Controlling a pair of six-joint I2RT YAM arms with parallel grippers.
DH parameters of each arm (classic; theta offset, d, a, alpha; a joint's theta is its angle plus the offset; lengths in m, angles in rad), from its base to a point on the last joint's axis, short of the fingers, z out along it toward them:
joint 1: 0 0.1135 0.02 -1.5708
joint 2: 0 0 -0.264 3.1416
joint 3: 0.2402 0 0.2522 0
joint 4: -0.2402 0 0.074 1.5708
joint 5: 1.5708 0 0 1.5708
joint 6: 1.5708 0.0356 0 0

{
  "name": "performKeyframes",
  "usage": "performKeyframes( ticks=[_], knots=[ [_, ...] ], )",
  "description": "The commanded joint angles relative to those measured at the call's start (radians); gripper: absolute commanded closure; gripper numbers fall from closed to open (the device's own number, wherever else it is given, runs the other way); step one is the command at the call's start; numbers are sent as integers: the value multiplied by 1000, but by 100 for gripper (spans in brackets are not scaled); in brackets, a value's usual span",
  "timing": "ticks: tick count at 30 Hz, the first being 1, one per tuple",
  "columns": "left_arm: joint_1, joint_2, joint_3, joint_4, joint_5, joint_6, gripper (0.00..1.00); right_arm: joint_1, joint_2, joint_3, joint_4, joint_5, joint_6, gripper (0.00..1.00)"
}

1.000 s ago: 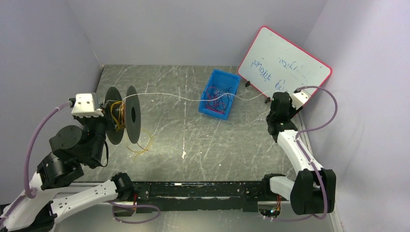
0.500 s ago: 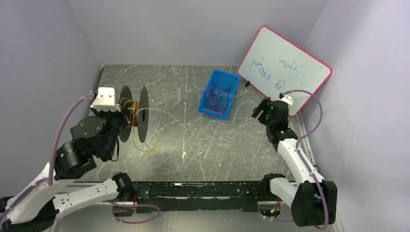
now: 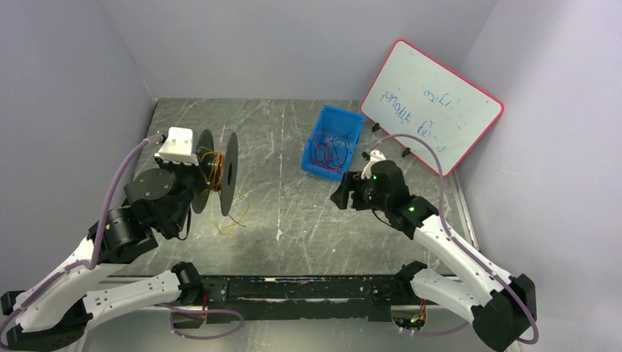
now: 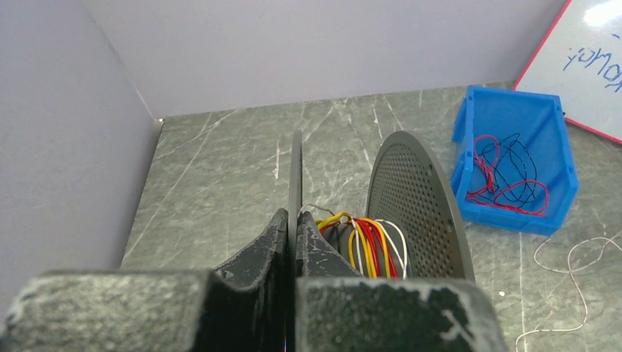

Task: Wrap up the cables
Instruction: Wrap the cable around the cable reel.

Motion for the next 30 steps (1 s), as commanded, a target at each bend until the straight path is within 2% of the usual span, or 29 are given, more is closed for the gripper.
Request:
performKeyframes(
  ticks=[1, 5, 9, 14, 20, 24, 30],
  knots=[
    [4, 3, 48, 63, 27, -22, 93, 35, -65, 118, -101, 47, -22, 24],
    [4, 3, 39, 85, 39, -21, 93, 45, -104, 127, 15, -97, -70, 25],
    [4, 17, 54, 80, 55, -24, 93, 70, -66, 94, 138, -239, -120, 26],
    [4, 30, 67, 79, 80, -29, 93, 125, 18, -10, 355, -268, -187, 28],
    [4, 31, 80, 68, 96, -44, 93, 180, 203, -71, 582, -225, -318, 28],
    [4, 30, 95, 66, 122, -58, 93, 184, 363, -118, 817, -256, -373, 26],
    [4, 38, 112, 59, 167, -96, 93, 186, 599, -87, 1023, -289, -373, 26]
  ],
)
